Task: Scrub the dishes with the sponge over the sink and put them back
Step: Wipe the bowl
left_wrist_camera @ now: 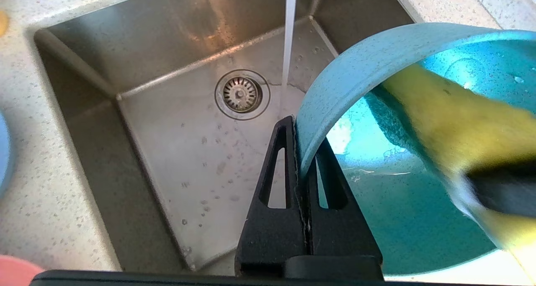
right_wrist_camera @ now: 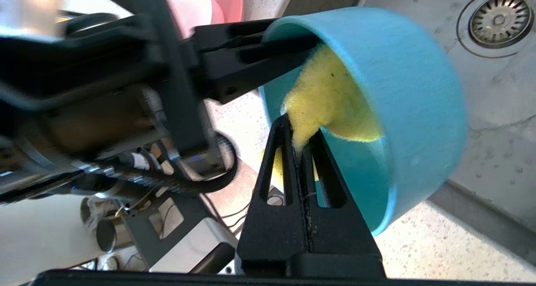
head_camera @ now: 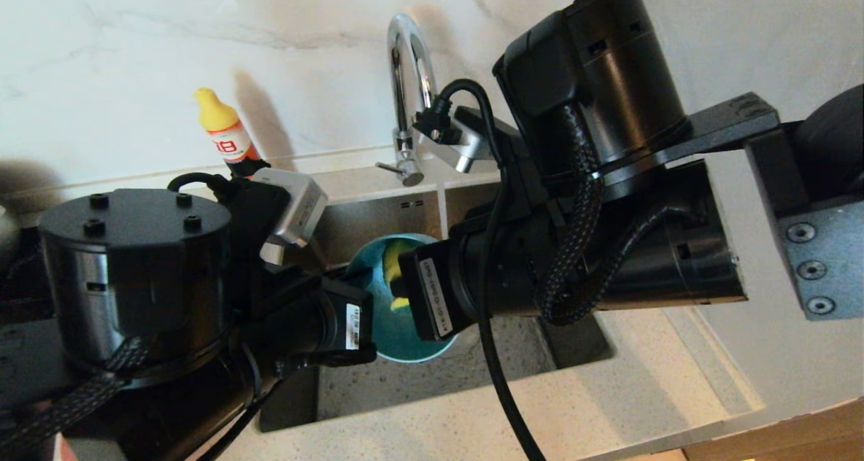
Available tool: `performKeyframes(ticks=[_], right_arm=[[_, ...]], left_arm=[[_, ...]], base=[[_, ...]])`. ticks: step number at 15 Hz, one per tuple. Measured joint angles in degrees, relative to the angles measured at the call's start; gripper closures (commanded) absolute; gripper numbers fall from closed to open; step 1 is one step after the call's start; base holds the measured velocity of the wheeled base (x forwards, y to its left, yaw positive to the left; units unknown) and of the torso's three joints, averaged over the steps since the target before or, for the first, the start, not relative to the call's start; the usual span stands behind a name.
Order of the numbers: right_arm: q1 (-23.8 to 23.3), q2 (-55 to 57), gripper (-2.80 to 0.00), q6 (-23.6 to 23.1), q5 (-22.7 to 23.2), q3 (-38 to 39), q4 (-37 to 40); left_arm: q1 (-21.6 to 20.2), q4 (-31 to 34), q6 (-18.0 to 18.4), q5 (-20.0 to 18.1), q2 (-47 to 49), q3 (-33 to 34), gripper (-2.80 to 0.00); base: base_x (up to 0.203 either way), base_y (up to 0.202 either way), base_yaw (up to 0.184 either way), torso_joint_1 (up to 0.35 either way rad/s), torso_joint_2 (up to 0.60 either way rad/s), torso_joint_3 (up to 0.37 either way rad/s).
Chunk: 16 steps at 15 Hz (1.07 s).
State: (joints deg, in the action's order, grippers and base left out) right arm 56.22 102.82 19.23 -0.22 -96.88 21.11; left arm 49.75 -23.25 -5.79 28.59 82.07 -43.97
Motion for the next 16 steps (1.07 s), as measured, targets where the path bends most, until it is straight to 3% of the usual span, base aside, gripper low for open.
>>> performKeyframes(ticks=[16], right_arm=[[-3.56,-2.19,0.00,-0.74,-0.77,1.79,5.01]], left_arm=[[-0.26,-1.89,0.31,0.58,-0.95,1.54,0.00]], base=[[0.000,0.000,0.000,0.000,0.00,0.000]])
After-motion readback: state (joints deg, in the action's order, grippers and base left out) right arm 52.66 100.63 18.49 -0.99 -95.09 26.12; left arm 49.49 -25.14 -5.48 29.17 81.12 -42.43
